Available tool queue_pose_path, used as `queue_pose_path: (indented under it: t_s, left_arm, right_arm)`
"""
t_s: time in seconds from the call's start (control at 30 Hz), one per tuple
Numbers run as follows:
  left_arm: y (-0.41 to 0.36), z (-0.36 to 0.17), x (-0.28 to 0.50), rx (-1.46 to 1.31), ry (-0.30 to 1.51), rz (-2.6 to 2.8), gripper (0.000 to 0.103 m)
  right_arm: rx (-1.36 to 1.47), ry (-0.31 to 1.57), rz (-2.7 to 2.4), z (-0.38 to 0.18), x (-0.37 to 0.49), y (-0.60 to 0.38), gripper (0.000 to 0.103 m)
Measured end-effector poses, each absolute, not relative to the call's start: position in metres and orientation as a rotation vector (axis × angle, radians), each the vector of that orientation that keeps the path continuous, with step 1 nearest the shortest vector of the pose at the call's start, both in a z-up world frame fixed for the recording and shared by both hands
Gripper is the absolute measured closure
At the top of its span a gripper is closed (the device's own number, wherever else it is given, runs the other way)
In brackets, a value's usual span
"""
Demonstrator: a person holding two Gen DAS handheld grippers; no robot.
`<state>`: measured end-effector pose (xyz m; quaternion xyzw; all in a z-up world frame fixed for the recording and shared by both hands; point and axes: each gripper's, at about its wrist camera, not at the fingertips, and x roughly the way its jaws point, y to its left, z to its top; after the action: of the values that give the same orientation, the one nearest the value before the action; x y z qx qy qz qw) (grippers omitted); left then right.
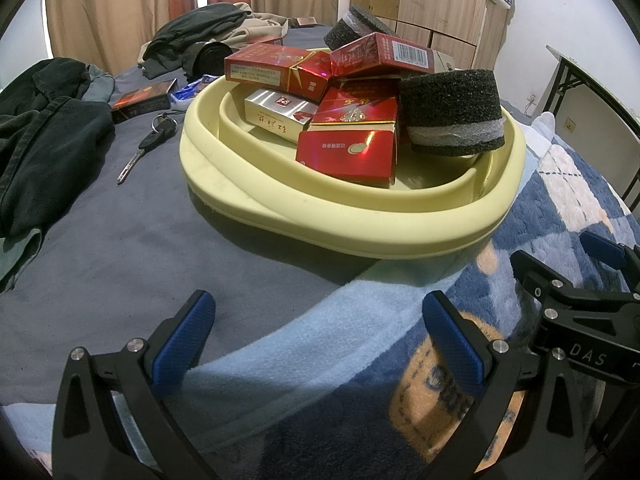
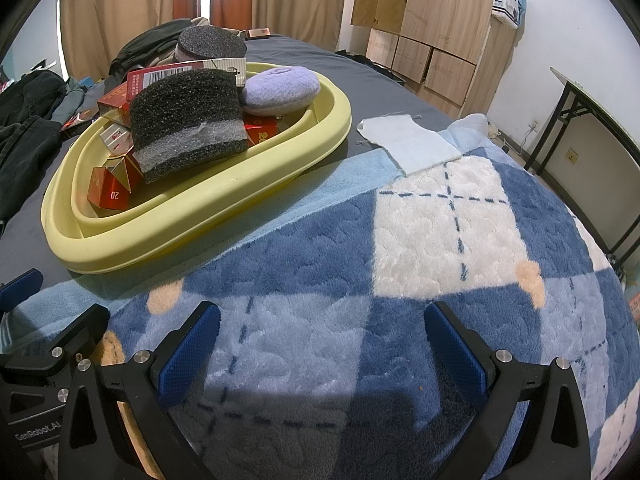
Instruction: Organize rigid objects
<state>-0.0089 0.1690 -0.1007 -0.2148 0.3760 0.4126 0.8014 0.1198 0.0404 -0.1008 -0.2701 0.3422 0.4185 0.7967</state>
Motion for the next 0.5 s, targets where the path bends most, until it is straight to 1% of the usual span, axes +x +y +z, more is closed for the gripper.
queue_pose_path:
  t_s: [0.5]
  left_arm:
    - [0.169, -0.1008, -0.009, -0.46, 0.806, 0.885, 0.0]
  right_arm:
    - [-0.58, 0.735, 0.899, -0.1007, 0.121, 0.0401, 0.0]
